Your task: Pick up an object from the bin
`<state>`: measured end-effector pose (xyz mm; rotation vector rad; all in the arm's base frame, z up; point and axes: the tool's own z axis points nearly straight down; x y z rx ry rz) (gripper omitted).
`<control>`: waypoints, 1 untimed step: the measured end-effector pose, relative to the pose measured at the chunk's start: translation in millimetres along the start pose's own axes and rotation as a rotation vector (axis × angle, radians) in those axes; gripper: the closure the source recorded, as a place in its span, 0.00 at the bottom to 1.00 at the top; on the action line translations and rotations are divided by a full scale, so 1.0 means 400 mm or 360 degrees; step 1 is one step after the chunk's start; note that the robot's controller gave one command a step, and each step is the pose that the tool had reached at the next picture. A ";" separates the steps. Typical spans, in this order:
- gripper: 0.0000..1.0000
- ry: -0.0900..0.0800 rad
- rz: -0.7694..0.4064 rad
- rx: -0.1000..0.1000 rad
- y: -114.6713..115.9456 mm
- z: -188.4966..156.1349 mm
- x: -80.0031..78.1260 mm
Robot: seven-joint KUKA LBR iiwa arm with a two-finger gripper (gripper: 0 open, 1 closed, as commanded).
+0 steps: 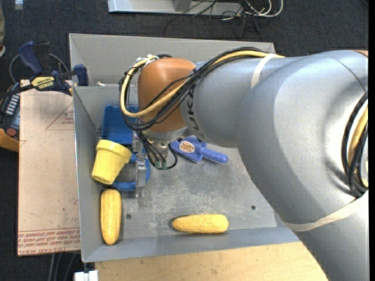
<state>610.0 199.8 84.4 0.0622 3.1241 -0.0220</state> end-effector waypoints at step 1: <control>0.00 0.0051 0.0256 0.0046 0.013 0.015 -0.014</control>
Offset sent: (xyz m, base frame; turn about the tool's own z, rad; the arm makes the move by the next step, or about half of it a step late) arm 0.0278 0.0062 -0.0144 0.0256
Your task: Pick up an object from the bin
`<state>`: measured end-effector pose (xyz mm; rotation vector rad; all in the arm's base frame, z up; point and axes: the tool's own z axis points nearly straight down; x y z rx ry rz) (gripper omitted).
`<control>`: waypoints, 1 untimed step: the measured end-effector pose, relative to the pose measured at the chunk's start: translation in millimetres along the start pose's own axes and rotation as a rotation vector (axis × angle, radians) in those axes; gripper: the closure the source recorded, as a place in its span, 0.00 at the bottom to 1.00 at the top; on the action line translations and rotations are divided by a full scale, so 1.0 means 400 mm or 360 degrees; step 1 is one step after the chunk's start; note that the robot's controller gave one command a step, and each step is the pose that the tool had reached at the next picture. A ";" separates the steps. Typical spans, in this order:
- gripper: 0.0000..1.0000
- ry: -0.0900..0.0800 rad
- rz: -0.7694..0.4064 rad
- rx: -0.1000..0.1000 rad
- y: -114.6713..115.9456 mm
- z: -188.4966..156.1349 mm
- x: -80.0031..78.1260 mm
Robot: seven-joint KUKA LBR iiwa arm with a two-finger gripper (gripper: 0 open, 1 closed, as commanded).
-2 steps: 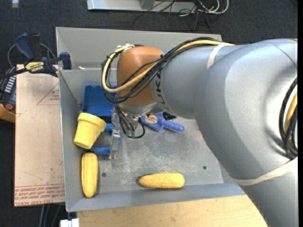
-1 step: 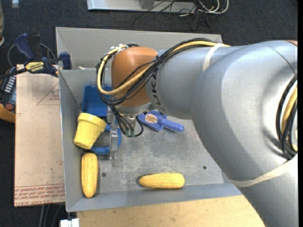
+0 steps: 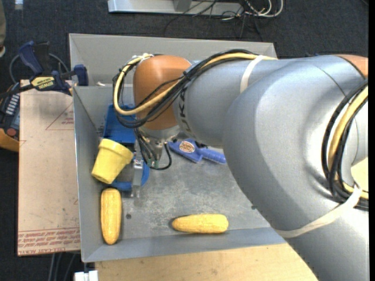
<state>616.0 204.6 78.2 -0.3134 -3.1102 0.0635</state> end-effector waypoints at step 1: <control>0.00 0.0032 -0.0228 0.0002 0.000 0.005 -0.042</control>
Offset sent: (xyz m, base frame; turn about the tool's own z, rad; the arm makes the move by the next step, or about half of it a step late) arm 0.0015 -0.0062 -0.0082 0.1345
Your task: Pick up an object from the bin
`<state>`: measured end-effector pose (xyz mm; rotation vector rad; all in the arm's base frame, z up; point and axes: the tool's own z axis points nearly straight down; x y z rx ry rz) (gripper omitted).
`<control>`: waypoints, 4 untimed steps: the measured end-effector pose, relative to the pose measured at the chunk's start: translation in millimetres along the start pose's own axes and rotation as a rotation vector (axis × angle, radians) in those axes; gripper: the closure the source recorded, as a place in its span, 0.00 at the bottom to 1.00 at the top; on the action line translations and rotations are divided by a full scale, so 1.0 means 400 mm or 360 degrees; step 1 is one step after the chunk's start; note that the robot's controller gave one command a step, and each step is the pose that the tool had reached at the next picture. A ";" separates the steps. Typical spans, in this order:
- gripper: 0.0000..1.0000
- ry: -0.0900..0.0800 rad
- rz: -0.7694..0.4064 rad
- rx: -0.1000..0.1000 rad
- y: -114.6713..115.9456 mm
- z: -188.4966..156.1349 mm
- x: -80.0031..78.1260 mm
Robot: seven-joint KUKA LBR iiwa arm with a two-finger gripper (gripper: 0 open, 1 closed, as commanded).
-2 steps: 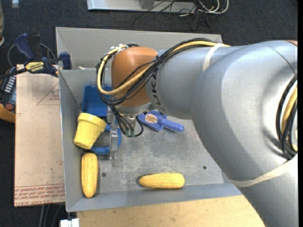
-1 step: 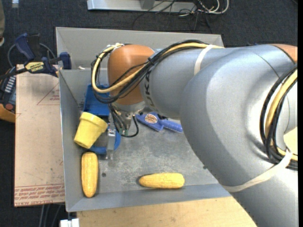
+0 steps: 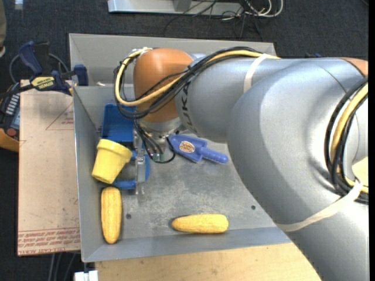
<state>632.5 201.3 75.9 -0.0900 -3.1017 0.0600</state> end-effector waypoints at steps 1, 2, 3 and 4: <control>0.00 -0.0009 0.0378 0.0014 -0.003 -0.007 0.030; 1.00 0.0101 0.0091 0.0058 0.023 -0.004 -0.039; 1.00 0.0101 0.0090 0.0058 0.024 -0.004 -0.039; 1.00 0.0073 0.0448 0.0120 0.045 -0.015 0.011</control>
Offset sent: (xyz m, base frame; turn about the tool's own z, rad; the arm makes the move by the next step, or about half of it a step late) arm 0.0225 0.0144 -0.0059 0.0640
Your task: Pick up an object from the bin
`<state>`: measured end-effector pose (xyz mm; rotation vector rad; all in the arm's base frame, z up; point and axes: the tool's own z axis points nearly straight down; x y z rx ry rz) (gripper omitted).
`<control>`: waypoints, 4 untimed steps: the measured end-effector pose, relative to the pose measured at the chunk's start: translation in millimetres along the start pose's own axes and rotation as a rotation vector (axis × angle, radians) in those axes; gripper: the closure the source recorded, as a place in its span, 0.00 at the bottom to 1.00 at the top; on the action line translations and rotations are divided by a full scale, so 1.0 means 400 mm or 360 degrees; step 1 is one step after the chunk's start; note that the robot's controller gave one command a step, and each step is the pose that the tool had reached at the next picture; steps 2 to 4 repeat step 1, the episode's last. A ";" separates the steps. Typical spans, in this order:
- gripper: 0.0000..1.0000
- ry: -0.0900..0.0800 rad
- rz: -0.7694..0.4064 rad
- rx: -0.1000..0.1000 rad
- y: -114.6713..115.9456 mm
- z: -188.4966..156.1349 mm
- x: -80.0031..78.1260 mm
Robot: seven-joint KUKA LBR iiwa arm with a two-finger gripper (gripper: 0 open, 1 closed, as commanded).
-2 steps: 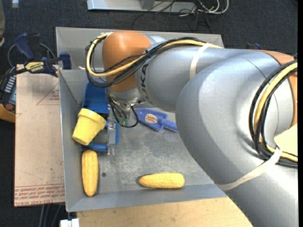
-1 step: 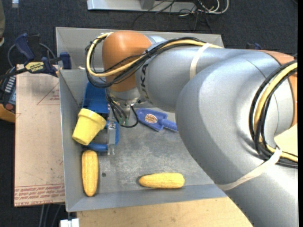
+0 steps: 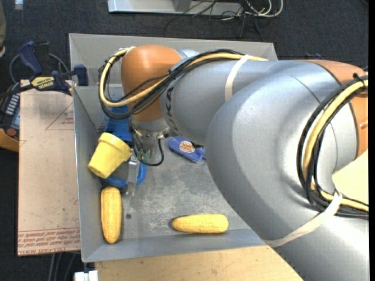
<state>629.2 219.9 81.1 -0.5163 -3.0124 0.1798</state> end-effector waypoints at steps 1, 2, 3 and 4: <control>1.00 0.0023 -0.0152 0.0012 0.016 -0.003 -0.014; 1.00 0.0023 -0.0152 0.0012 0.016 -0.003 -0.014; 1.00 0.0023 -0.0152 0.0012 0.016 -0.003 -0.014; 1.00 0.0023 -0.0152 0.0012 0.016 -0.003 -0.014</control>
Offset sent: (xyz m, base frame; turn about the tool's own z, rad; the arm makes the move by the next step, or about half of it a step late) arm -0.0132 0.0175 -0.0111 -0.2175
